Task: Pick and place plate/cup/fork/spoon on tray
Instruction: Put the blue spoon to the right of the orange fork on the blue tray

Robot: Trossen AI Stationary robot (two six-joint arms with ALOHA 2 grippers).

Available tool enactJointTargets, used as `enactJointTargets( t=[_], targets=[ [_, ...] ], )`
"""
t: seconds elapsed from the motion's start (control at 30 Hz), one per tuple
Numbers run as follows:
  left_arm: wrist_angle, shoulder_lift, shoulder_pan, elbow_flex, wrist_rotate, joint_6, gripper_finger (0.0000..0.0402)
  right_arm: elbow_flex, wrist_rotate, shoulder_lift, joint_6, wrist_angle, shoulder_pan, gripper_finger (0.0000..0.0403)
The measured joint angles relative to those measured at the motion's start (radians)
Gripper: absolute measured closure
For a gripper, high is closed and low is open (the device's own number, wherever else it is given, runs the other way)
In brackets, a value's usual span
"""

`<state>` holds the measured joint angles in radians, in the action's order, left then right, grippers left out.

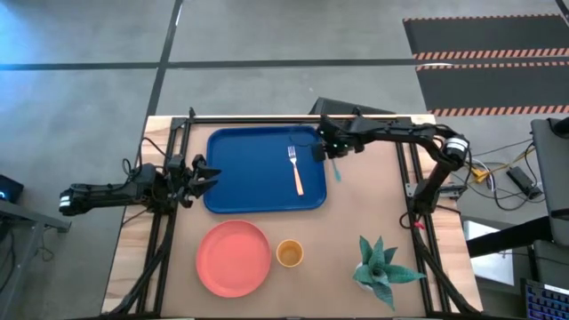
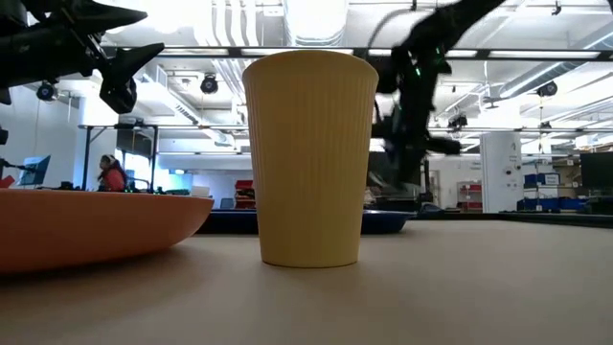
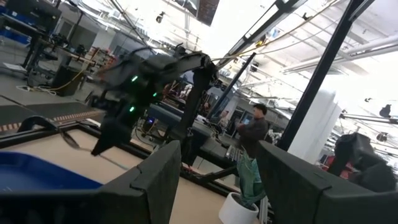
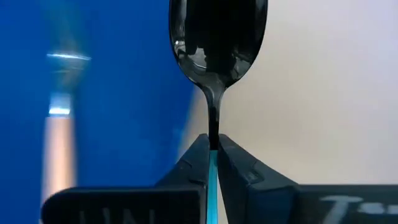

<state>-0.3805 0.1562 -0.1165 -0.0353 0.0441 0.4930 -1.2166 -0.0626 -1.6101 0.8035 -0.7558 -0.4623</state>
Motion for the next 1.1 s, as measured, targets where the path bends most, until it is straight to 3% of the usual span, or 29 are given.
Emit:
enactJointTargets(
  t=[0.2,0.47,0.67,1.1],
  targets=[
    [0.002,0.000,0.000,0.000,0.000,-0.001,0.0207,-0.108,-0.018,-0.024,0.092,0.016,0.085,0.0394],
    [0.025,0.003,0.000,0.000,0.002,-0.001,0.0207,-0.148,-0.042,-0.177,0.166,0.173,0.138,0.0394],
    [0.086,0.003,0.000,0.000,0.012,0.000,0.0207,-0.170,-0.023,-0.280,0.166,0.157,0.142,0.0394],
    [0.084,0.000,0.000,0.000,0.024,0.001,0.0207,-0.170,-0.042,-0.290,0.154,0.143,0.141,0.0389]
  ],
)
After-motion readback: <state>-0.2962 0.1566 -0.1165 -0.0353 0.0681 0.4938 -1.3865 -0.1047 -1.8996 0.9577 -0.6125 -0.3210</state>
